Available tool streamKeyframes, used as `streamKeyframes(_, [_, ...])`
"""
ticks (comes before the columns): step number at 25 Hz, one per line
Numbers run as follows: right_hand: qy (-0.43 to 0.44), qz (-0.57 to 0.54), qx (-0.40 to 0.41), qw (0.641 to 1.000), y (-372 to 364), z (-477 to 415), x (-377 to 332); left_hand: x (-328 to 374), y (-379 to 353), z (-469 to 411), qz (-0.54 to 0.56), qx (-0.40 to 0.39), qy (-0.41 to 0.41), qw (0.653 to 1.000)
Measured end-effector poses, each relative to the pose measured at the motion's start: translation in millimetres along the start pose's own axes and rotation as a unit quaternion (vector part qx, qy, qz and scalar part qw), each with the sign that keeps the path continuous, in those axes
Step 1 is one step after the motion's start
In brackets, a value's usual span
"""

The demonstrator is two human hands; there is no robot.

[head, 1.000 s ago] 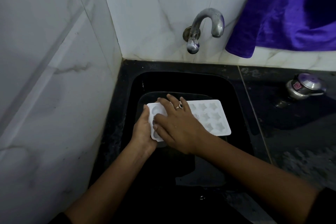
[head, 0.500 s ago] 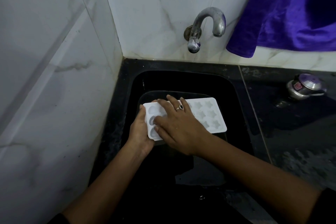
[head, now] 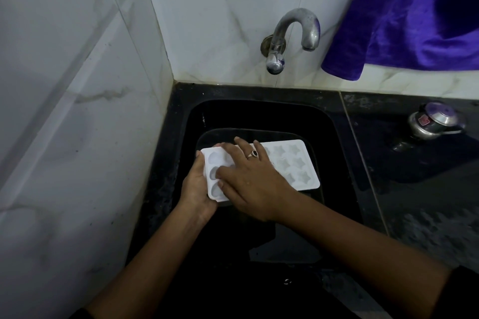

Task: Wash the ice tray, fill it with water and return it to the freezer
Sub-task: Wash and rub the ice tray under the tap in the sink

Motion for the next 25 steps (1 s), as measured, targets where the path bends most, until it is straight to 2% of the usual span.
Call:
streamKeyframes(4, [0.009,0.013,0.003,1.000,-3,-1,-7,-3,0,4,-0.018,0.004,-0.003,1.000])
streamKeyframes(11, [0.008,-0.010,-0.001,1.000,1,1,1,4,1,-4,0.032,-0.007,-0.010,0.999])
streamKeyframes(16, [0.005,0.008,0.005,1.000,0,-4,-9,-4,5,-1,-0.020,0.007,0.001,1.000])
streamKeyframes(25, [0.004,-0.014,-0.018,1.000,-2,7,6,-1,9,-14,0.027,-0.008,-0.026,0.999])
Point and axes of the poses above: each hand's wrist, its own z-axis away from the middle knuckle, its own y-axis out of the back of the hand, x = y × z, the point moved 7 cm from there along -z, towards the middle knuckle, and after that the axes turned 15 degrees about -y, right-handed, at the moved point
